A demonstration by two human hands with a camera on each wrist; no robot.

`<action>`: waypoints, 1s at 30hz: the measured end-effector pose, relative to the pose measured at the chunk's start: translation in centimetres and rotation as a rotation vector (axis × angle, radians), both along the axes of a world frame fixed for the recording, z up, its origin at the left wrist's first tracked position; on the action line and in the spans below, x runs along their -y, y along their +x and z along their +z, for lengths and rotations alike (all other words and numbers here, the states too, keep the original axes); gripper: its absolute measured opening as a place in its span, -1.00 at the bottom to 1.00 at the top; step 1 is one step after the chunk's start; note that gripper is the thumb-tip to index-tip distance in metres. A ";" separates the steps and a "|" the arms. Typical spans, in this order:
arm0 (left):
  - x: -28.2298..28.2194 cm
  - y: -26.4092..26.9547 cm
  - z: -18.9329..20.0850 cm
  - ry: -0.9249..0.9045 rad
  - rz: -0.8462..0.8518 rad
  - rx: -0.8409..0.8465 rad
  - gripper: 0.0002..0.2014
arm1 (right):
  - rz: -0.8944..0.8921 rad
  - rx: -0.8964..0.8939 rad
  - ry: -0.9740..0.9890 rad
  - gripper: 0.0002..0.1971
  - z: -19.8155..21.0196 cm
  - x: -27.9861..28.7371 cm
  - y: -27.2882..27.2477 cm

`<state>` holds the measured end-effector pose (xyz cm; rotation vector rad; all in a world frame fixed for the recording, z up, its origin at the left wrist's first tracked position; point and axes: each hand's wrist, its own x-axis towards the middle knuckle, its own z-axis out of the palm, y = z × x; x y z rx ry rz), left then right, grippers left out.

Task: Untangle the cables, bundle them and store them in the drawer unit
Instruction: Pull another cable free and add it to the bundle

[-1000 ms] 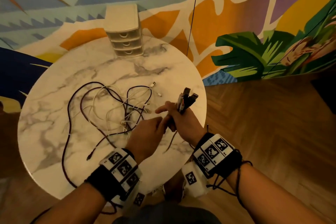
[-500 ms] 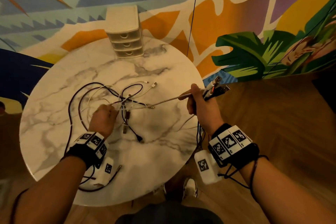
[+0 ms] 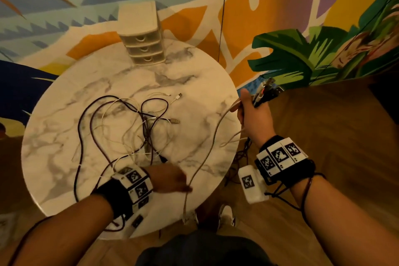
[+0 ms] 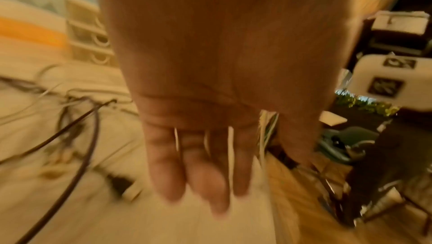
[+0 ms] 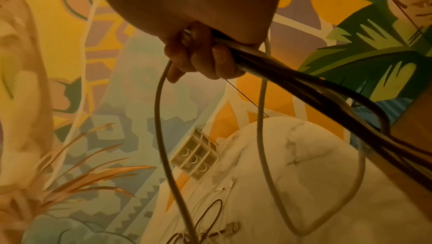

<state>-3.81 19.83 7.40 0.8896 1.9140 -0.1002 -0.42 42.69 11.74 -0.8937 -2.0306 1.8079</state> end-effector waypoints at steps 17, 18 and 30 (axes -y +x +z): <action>-19.6 -1.1 6.4 1.048 0.705 0.129 -0.68 | -0.129 0.044 0.150 -0.44 0.9 -7.5 8.0; -19.6 -0.7 4.3 0.969 0.657 0.125 -0.68 | -0.139 0.055 0.136 -0.43 0.8 -8.0 8.6; -22.8 2.5 -3.6 0.808 0.257 -0.162 -0.50 | -0.201 0.000 0.118 -0.38 0.7 -13.3 11.9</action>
